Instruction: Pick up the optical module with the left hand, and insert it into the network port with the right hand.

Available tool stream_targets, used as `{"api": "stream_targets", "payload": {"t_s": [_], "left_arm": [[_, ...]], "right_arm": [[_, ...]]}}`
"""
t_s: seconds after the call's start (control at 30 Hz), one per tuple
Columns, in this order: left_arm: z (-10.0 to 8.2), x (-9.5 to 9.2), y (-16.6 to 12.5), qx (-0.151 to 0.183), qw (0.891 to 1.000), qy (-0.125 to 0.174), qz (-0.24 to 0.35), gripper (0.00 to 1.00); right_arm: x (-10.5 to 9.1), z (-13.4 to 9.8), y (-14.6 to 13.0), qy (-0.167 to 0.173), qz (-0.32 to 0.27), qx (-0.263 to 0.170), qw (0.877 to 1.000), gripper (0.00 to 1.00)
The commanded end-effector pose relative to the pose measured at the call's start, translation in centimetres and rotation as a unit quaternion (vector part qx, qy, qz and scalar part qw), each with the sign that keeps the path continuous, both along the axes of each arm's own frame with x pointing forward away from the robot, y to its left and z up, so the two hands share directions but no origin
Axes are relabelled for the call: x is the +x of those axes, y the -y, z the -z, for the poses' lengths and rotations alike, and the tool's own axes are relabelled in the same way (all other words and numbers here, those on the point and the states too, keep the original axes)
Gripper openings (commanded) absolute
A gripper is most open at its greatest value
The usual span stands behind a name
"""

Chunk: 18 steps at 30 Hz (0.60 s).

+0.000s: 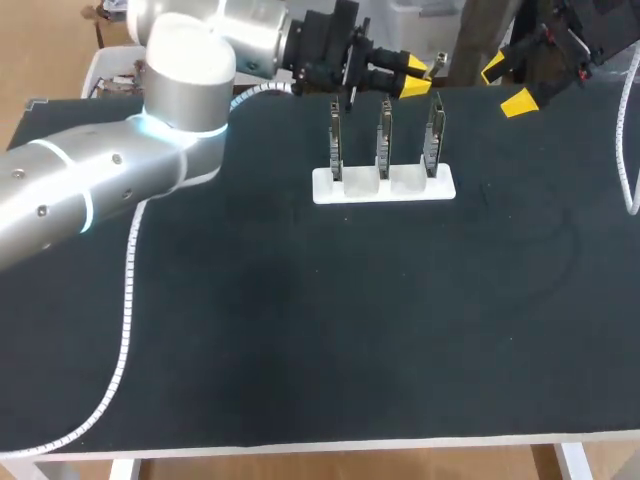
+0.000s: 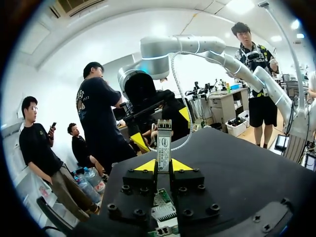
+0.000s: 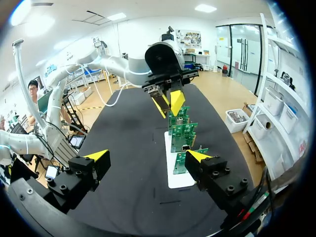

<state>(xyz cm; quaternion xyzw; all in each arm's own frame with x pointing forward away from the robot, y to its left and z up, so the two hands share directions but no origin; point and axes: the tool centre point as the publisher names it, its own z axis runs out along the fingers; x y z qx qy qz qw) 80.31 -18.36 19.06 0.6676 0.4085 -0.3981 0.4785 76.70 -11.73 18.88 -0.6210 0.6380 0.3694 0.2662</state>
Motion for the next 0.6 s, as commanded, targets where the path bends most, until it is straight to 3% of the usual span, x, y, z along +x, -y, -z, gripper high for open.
{"api": "stream_targets", "payload": {"t_s": [0.03,0.6], "left_arm": [[0.06,0.83,0.27,0.004,1.0,-0.003,0.015,0.0],[-0.14,0.72,0.3,0.004,1.0,-0.001,0.015,0.0]], "right_arm": [[-0.07,-0.02,0.0,0.001,0.0,0.0,1.0,1.0],[-0.07,-0.02,0.0,0.001,0.0,0.0,1.0,1.0]]}}
